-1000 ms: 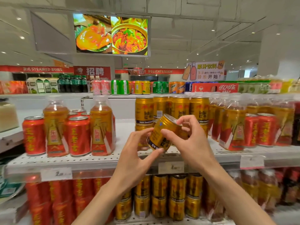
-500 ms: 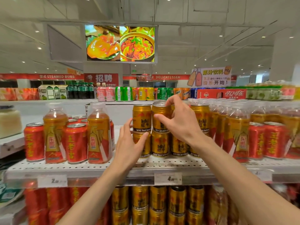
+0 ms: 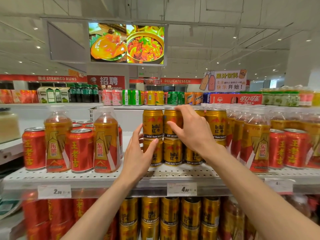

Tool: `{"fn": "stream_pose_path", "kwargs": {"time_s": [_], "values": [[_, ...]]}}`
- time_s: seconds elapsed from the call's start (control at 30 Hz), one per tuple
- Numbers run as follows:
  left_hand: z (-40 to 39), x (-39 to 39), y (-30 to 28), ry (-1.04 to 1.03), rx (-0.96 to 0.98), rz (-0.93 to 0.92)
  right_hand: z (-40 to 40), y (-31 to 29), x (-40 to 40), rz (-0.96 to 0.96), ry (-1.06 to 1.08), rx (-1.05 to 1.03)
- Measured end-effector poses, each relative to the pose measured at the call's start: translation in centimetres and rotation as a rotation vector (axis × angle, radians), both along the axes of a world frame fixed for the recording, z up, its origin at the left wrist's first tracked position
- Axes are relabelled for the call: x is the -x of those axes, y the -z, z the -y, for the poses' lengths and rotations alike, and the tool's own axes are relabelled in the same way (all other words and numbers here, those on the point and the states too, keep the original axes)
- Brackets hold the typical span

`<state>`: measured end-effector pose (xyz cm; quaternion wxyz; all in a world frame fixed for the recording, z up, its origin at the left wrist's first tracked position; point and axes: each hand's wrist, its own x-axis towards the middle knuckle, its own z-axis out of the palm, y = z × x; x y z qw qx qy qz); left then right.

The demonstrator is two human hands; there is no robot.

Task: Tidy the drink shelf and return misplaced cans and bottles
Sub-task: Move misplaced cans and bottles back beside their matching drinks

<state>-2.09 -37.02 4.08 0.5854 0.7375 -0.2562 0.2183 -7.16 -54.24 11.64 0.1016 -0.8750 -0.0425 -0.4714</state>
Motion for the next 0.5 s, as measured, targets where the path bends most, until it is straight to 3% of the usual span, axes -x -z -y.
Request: {"fn": "stream_pose_path", "kwargs": {"time_s": [0.5], "values": [[-0.2, -0.1, 0.3, -0.026, -0.051, 0.027, 0.2, 0.9, 0.0, 0.023, -0.044, 0.017]]}}
